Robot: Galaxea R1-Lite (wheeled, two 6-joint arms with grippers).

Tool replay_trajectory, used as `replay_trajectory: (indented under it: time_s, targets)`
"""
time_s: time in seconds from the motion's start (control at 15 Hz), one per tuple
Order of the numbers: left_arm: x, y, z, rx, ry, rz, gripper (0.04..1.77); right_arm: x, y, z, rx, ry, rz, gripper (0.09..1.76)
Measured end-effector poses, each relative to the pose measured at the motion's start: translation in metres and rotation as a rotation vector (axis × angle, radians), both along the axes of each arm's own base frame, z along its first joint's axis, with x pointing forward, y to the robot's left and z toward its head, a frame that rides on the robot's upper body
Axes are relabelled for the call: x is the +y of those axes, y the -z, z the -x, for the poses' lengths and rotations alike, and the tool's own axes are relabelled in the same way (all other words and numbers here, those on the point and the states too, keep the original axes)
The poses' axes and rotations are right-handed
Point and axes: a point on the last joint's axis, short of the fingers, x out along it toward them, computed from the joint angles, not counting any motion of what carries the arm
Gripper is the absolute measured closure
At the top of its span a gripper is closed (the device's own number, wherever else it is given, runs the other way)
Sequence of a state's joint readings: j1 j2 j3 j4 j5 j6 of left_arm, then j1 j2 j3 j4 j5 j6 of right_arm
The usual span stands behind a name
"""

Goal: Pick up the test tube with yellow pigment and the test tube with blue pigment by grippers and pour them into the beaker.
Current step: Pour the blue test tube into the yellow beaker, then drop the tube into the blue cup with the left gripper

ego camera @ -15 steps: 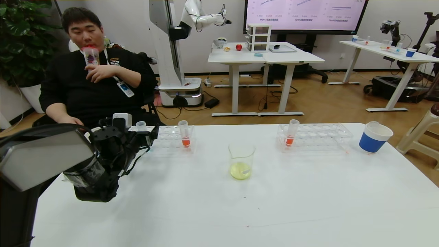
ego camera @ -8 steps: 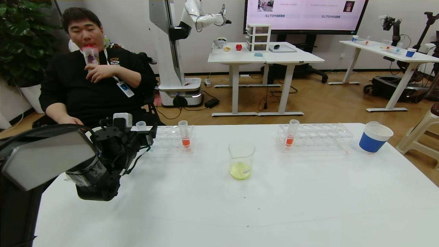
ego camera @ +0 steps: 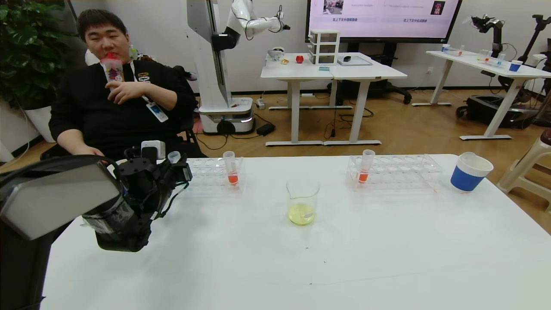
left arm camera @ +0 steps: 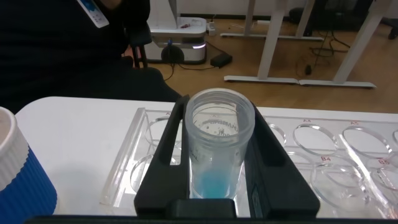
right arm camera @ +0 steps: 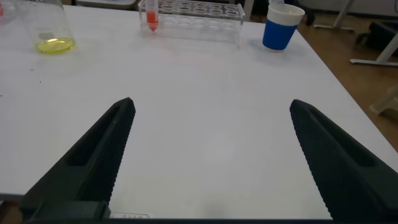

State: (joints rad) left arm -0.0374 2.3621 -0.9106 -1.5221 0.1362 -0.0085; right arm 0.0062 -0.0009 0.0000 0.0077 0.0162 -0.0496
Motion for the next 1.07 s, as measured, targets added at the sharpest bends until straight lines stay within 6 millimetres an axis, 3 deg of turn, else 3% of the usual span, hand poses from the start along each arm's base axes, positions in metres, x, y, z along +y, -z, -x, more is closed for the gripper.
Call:
replay_trajectory:
  time_s: [0.27,0.6,0.87,1.07]
  targets:
    - [-0.001,-0.015,-0.001,-0.002,-0.007,-0.005,1.31,0.0,0.0,0.0,0.0,0.0,0.0,0.11]
    - [-0.008,-0.055,0.0,0.007,0.009,-0.007,1.31,0.0,0.0,0.0,0.0,0.0,0.0,0.11]
    - [-0.011,-0.072,0.004,-0.026,0.018,-0.006,1.31,0.0,0.0,0.0,0.0,0.0,0.0,0.11]
    - [-0.021,-0.089,0.01,0.042,0.056,-0.013,1.31,0.0,0.0,0.0,0.0,0.0,0.0,0.11]
